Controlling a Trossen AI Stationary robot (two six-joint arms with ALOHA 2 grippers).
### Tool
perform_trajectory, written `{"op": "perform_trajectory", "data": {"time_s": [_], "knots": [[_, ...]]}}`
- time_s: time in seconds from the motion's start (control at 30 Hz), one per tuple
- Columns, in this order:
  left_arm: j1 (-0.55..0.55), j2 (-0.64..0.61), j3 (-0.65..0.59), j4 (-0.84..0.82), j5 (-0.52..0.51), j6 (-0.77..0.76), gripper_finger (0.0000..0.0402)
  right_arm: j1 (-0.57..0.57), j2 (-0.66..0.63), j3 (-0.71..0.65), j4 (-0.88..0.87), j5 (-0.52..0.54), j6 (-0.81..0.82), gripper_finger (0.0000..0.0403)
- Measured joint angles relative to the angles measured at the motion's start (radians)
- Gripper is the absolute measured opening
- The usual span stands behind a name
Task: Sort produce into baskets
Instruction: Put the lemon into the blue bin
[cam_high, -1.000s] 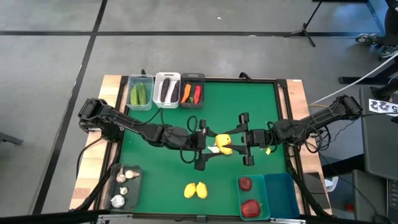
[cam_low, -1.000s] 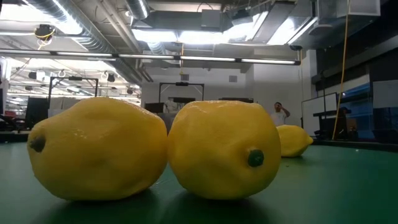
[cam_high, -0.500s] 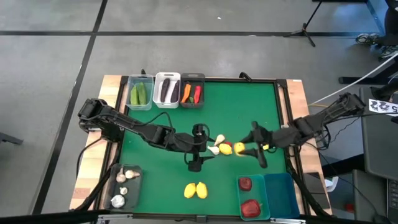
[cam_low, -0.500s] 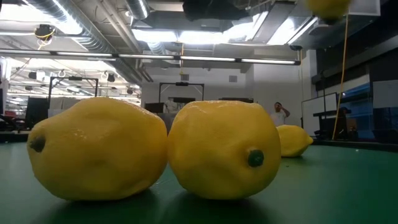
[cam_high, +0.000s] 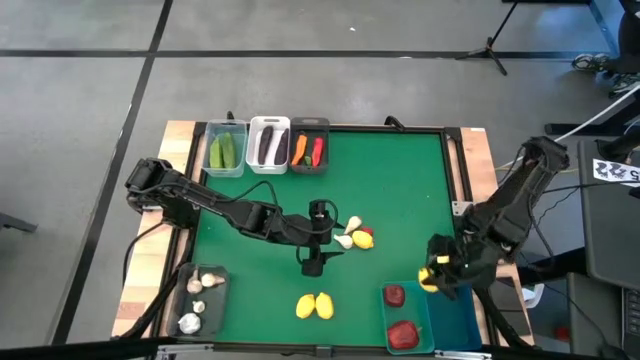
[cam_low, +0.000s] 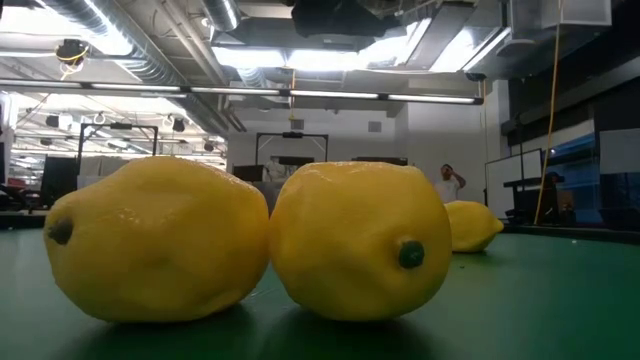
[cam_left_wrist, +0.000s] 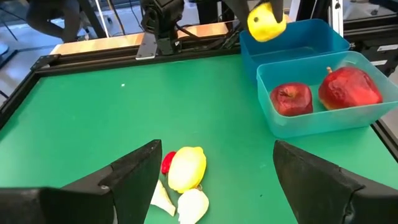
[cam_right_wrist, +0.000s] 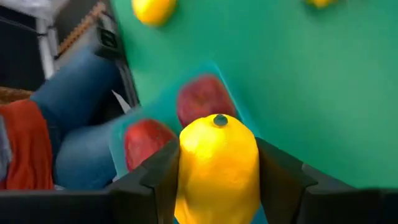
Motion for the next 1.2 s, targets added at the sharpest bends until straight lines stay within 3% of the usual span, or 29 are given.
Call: {"op": "perform_trajectory", "data": {"time_s": [0.33,0.6,0.93,1.2], "knots": [[-0.001,0.0,0.0,-0.003,0.0,-0.028,0.0303,0.194,0.168,0.0,-0.101,-0.184,0.435,0.0173],[-0.001,0.0,0.0,-0.003,0.0,-0.031,0.0303,0.205,0.268,0.0,-0.109,-0.232,0.406,0.0203],[-0.005,0.0,0.0,-0.046,0.001,-0.05,0.0303,0.205,0.285,0.0,-0.039,-0.3,0.354,0.0316],[-0.122,-0.021,-0.001,-0.386,0.163,-0.099,0.0303,0.205,0.285,0.0,0.051,-0.31,0.354,0.0327]]}}
